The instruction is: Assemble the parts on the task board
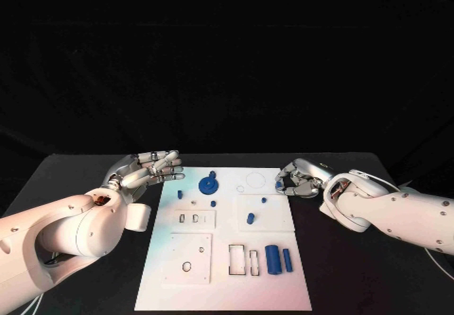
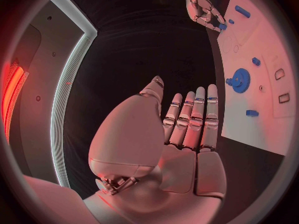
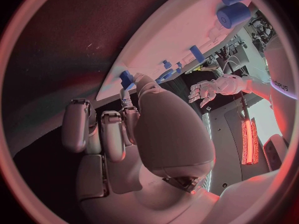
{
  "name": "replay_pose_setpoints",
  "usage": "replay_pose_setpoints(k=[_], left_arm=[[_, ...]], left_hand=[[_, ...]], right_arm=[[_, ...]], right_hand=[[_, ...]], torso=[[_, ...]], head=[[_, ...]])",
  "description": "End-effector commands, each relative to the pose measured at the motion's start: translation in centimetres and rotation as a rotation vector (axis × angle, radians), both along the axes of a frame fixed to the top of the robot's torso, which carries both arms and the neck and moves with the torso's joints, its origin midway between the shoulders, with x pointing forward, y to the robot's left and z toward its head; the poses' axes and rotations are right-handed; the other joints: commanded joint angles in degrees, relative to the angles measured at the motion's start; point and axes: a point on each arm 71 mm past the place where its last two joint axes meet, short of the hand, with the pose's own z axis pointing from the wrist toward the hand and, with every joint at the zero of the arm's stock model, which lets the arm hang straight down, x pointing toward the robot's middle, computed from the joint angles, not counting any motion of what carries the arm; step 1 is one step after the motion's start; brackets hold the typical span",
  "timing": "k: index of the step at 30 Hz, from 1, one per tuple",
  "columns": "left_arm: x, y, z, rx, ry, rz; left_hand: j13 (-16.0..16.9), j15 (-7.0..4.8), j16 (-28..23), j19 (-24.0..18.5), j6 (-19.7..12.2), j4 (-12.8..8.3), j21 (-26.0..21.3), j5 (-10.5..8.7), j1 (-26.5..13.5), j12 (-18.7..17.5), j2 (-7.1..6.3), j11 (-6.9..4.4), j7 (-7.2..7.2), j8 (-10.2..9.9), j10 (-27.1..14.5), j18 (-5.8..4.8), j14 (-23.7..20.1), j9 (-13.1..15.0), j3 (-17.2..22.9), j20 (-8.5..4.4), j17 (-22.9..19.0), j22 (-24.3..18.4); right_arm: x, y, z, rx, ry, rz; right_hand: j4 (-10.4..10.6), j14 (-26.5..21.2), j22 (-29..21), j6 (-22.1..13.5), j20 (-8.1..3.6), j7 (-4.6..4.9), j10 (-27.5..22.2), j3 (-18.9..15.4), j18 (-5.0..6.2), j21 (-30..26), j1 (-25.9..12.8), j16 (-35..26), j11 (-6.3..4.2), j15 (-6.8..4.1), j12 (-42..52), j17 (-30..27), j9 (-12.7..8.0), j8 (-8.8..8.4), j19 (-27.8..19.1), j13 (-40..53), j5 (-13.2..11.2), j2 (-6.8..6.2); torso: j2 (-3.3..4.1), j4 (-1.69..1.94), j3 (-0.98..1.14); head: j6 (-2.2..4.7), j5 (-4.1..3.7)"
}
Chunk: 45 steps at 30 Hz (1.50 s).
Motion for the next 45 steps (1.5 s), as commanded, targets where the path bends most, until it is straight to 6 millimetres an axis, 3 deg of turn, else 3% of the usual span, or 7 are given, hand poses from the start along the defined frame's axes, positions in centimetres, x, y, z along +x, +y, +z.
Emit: replay_pose_setpoints(k=[1, 17, 25, 30, 45], left_arm=[[-0.07, -0.22, 0.08, -0.008, -0.002, -0.018], [-0.08, -0.14, 0.06, -0.007, 0.001, -0.016], [-0.08, -0.12, 0.06, -0.007, 0.001, -0.016], [-0.07, -0.07, 0.06, -0.006, 0.001, -0.015], [-0.07, 0.06, 0.06, -0.005, 0.001, -0.011]], left_hand=[[0.0, 0.01, -0.3, -0.3, -0.2, -0.3, 0.3, -0.30, 0.2, -0.4, 0.18, 0.13, 2.36, -0.4, 0.0, 0.29, -0.2, -0.1, -0.1, 0.06, 0.0, 0.1], [0.0, 0.01, -0.3, -0.3, -0.1, -0.3, 0.4, -0.29, 0.2, -0.4, 0.29, 0.12, 2.35, -0.4, 0.0, 0.29, -0.2, -0.1, 0.0, 0.06, 0.0, 0.1], [0.0, 0.00, -0.3, -0.4, -0.1, -0.3, 0.4, -0.28, 0.3, -0.4, 0.37, 0.12, 2.35, -0.4, 0.0, 0.29, -0.2, -0.1, 0.0, 0.06, 0.0, 0.1], [0.0, 0.00, -0.3, -0.4, -0.1, -0.3, 0.4, -0.28, 0.3, -0.4, 0.46, 0.11, 2.35, -0.4, 0.0, 0.30, -0.2, 0.0, 0.1, 0.06, 0.0, 0.1], [0.0, 0.00, -0.4, -0.4, -0.1, -0.4, 0.5, -0.27, 0.4, -0.4, 0.59, 0.11, 2.34, -0.4, 0.0, 0.30, -0.2, 0.0, 0.2, 0.07, 0.0, 0.1]], right_arm=[[0.01, 0.05, -0.15, -0.017, 0.005, 0.002], [0.13, 0.18, -0.33, -0.033, 0.014, 0.002], [0.29, 0.05, -0.48, -0.040, 0.023, -0.006], [0.38, 0.08, -0.63, -0.049, 0.028, -0.006], [0.56, 0.28, -0.79, -0.054, 0.028, -0.010]], right_hand=[[0.0, 4.6, 2.4, 0.3, 0.10, -0.07, 0.4, 0.3, -0.05, 0.3, 0.0, 0.2, 0.06, -0.16, 0.2, 9.6, 0.1, 0.36, 0.4, 5.1, -0.3, 0.43], [0.1, 4.6, 2.3, 0.3, 0.03, -0.08, 0.5, 0.1, -0.03, 0.2, -0.3, 0.2, 0.05, -0.21, 0.3, 9.4, 0.1, 0.35, 0.4, 5.1, -0.8, 0.21], [0.0, 4.6, 2.7, 0.9, -0.10, -0.37, 0.8, 0.4, -0.14, 0.6, -0.3, 0.2, -0.18, -0.36, 0.6, 9.6, 0.2, 0.66, 0.7, 5.4, -1.5, 0.69], [-0.3, 4.6, 2.9, 1.3, -0.25, -0.56, 0.9, 0.6, -0.17, 0.7, 0.1, 0.2, -0.37, -0.53, 0.7, 9.6, 0.3, 0.85, 0.8, 5.5, -2.3, 0.95], [-0.6, 4.7, 3.4, 1.9, -0.40, -0.79, 1.5, 0.8, -0.32, 1.2, 0.3, 0.4, -0.56, -0.70, 1.3, 10.0, 0.4, 1.17, 1.2, 6.1, -3.1, 1.39]], torso=[[-0.01, -0.02, 0.00], [-0.01, -0.04, 0.02], [-0.03, -0.02, 0.00], [-0.01, -0.07, 0.00], [-0.02, -0.01, -0.02]], head=[[-0.09, 0.07], [-0.38, 0.12], [-0.43, 0.08], [-0.40, 0.44], [-0.71, 0.27]])
